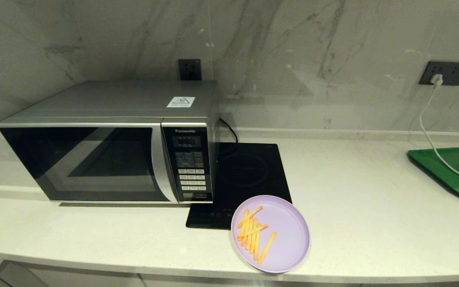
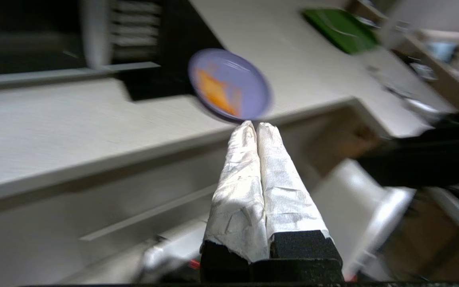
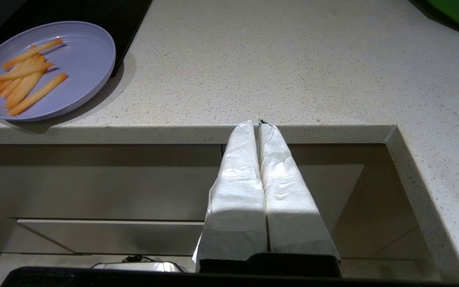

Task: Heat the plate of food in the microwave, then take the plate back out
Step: Open the microwave oven

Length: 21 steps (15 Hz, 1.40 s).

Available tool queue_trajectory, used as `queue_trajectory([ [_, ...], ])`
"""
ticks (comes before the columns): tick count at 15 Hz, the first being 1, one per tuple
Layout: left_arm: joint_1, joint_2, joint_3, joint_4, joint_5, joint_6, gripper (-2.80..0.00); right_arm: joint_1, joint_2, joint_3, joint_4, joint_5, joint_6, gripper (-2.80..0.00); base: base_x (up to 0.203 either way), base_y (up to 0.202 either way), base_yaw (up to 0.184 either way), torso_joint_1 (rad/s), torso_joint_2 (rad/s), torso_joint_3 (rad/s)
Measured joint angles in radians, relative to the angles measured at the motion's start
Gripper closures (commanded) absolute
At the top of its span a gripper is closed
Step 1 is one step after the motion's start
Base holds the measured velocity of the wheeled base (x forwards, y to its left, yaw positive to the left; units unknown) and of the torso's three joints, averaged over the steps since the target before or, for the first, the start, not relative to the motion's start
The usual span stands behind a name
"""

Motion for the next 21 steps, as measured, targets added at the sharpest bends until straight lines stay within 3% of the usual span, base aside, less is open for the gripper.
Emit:
queue_trajectory([
  [2,-0.069,0.067,-0.021,-0.002,-0.131,-0.093,0.0,0.0,0.0,0.0,0.0,0.0,0.0,0.0,0.0,0.0,0.0,0.0,0.0,0.0],
  [3,-0.093,0.097,-0.026,-0.022,-0.186,-0.109,0.0,0.0,0.0,0.0,0.0,0.0,0.0,0.0,0.0,0.0,0.0,0.0,0.0,0.0],
  [7,-0.144,0.24,-0.015,-0.2,-0.215,-0.115,0.0,0.0,0.0,0.0,0.0,0.0,0.0,0.0,0.0,0.0,0.0,0.0,0.0,0.0],
  [8,-0.144,0.289,-0.02,-0.254,-0.214,-0.114,-2.8,0.0,0.0,0.0,0.0,0.0,0.0,0.0,0.0,0.0,0.0,0.0,0.0,0.0],
  [10,-0.119,0.412,-0.073,-0.336,-0.214,-0.096,-2.8,0.0,0.0,0.0,0.0,0.0,0.0,0.0,0.0,0.0,0.0,0.0,0.0,0.0],
  [12,-0.078,0.541,-0.133,-0.368,-0.221,-0.039,-2.8,0.0,0.0,0.0,0.0,0.0,0.0,0.0,0.0,0.0,0.0,0.0,0.0,0.0],
  [15,0.037,0.717,-0.19,-0.452,-0.31,0.016,-2.8,0.0,0.0,0.0,0.0,0.0,0.0,0.0,0.0,0.0,0.0,0.0,0.0,0.0],
  [18,0.26,0.828,-0.202,-0.535,-0.572,0.054,-2.8,0.0,0.0,0.0,0.0,0.0,0.0,0.0,0.0,0.0,0.0,0.0,0.0,0.0],
  [21,0.47,0.938,-0.169,-0.569,-0.904,0.177,-2.8,0.0,0.0,0.0,0.0,0.0,0.0,0.0,0.0,0.0,0.0,0.0,0.0,0.0],
])
